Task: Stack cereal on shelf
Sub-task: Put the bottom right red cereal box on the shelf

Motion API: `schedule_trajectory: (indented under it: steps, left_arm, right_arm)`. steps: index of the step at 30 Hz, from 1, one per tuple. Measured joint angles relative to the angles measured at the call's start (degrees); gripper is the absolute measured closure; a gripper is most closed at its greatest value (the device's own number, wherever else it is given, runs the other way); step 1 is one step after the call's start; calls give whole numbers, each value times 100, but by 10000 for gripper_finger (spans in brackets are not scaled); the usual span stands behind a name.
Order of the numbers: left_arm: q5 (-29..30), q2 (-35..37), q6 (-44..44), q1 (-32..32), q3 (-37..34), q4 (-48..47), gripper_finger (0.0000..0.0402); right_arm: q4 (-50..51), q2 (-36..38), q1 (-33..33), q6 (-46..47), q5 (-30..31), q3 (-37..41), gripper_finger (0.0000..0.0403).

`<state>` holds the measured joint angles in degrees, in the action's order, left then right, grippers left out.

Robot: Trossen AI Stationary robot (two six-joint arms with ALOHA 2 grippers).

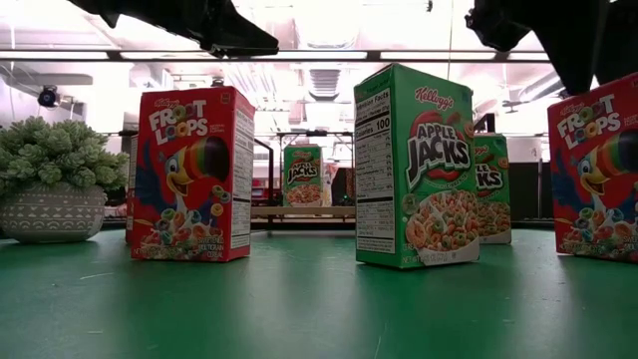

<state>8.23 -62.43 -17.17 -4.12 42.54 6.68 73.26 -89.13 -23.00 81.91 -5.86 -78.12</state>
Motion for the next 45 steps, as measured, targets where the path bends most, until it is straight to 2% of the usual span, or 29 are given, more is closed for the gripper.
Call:
schedule_trajectory:
  steps: [8, 16, 22, 28, 37, 42, 45]
  left_arm:
    - [0, 0, -15, 1, 0, 6, 171]
    - [0, 0, -15, 0, 0, 26, 171]
    - [0, -2, -15, 2, 0, 24, 171]
    - [0, -2, -13, 2, 0, 21, 171]
    - [0, -2, -13, 1, 0, 30, 171]
    - [0, -4, -13, 1, 0, 44, 171]
    - [0, 5, -13, 2, 0, 44, 171]
  right_arm:
    - [-21, -61, 2, -96, 40, 186, 135]
    - [-26, -35, 2, -158, -4, 205, 204]
    - [-20, -26, 2, -202, -35, 203, 236]
    - [14, 13, 7, -496, -62, 26, 247]
    - [101, 420, 0, -679, -556, -433, 249]
    - [99, 691, 0, -787, -546, -801, 252]
    - [50, 812, 0, -1025, -306, -1028, 252]
